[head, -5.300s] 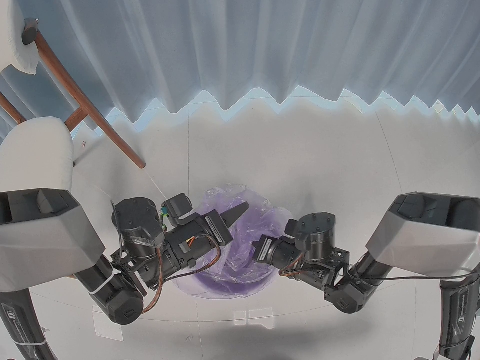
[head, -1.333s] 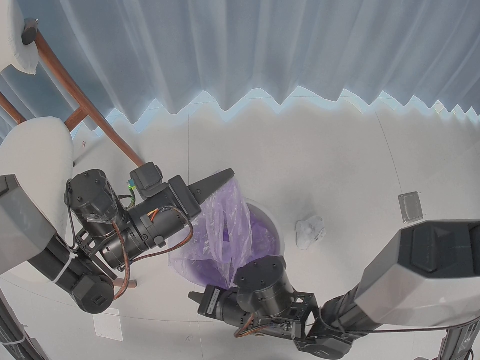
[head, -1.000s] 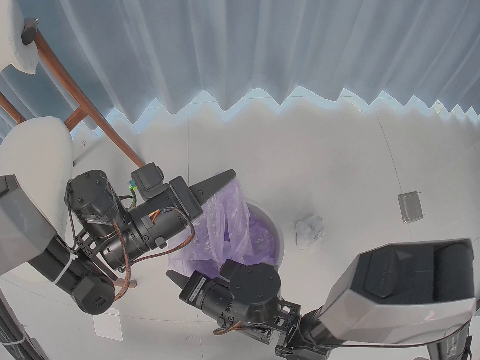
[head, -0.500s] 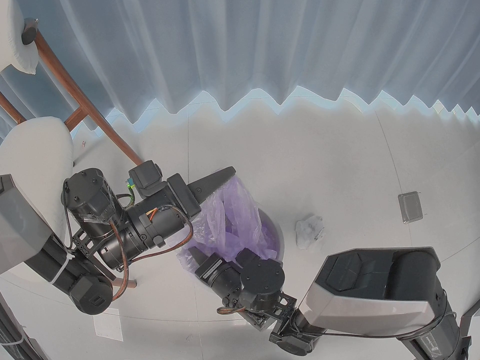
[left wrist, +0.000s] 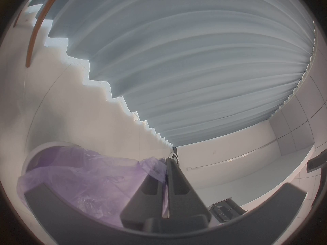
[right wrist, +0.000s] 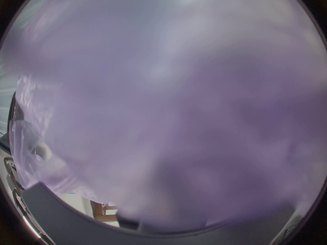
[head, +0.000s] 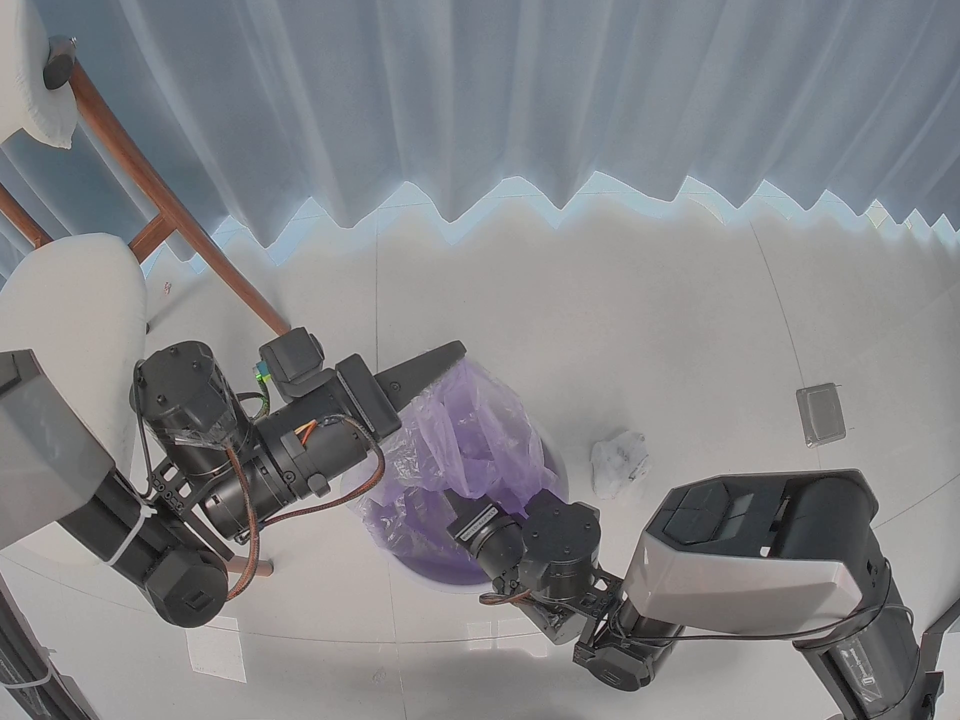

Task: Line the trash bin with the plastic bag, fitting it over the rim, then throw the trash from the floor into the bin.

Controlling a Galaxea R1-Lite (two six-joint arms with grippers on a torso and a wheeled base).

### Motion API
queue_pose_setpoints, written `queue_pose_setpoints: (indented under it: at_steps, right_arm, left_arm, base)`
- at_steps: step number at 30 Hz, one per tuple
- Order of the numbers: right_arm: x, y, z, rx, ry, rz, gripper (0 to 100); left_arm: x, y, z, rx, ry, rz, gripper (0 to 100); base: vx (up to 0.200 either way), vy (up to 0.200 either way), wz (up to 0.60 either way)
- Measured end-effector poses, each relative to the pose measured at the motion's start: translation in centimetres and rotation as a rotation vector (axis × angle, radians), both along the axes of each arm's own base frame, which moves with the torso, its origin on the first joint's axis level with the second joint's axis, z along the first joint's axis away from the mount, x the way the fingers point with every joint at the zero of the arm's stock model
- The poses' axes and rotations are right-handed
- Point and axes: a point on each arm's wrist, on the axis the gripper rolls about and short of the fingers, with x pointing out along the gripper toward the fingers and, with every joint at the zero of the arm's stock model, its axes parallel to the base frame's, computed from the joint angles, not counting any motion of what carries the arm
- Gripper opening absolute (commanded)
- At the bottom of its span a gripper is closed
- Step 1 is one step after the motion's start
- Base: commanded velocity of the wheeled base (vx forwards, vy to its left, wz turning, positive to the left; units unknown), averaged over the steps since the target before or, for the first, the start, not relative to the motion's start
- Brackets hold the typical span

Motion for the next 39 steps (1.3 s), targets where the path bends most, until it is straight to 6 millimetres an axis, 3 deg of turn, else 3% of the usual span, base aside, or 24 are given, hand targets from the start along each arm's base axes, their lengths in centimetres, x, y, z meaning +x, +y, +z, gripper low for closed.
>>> queue_pose_setpoints:
  at_steps: [13, 16, 22, 23, 32, 39]
  right_arm:
    - [-0.8, -2.2, 0.3, -0.103, -0.006, -0.037, 0]
    - [-2.2, -2.5, 0.3, -0.140, -0.014, -0.004, 0]
    - [-7.4, -3.7, 1.5, -0.236, -0.021, 0.143, 0]
    - [-8.3, -4.1, 1.8, -0.263, -0.025, 0.166, 100]
    - [-13.5, -9.7, 3.3, -0.507, -0.054, 0.270, 100]
    - [-13.9, -11.3, 3.0, -0.623, -0.077, 0.248, 100]
  left_arm:
    - [2.2, 0.3, -3.5, 0.085, 0.052, 0.047, 0]
    - [2.3, 0.3, -3.6, 0.084, 0.056, 0.049, 0]
    - [2.2, 0.4, -3.1, 0.072, 0.045, 0.049, 0]
    - [2.2, 0.4, -3.0, 0.070, 0.042, 0.049, 0]
    - [1.6, 0.4, -2.0, 0.055, 0.019, 0.041, 0]
    - [1.4, 0.4, -1.6, 0.049, 0.009, 0.037, 0]
  base:
    - [0.000, 0.000, 0.00]
    - [0.000, 0.000, 0.00]
    - [0.000, 0.000, 0.00]
    - [0.000, 0.000, 0.00]
    - [0.000, 0.000, 0.00]
    - [0.000, 0.000, 0.00]
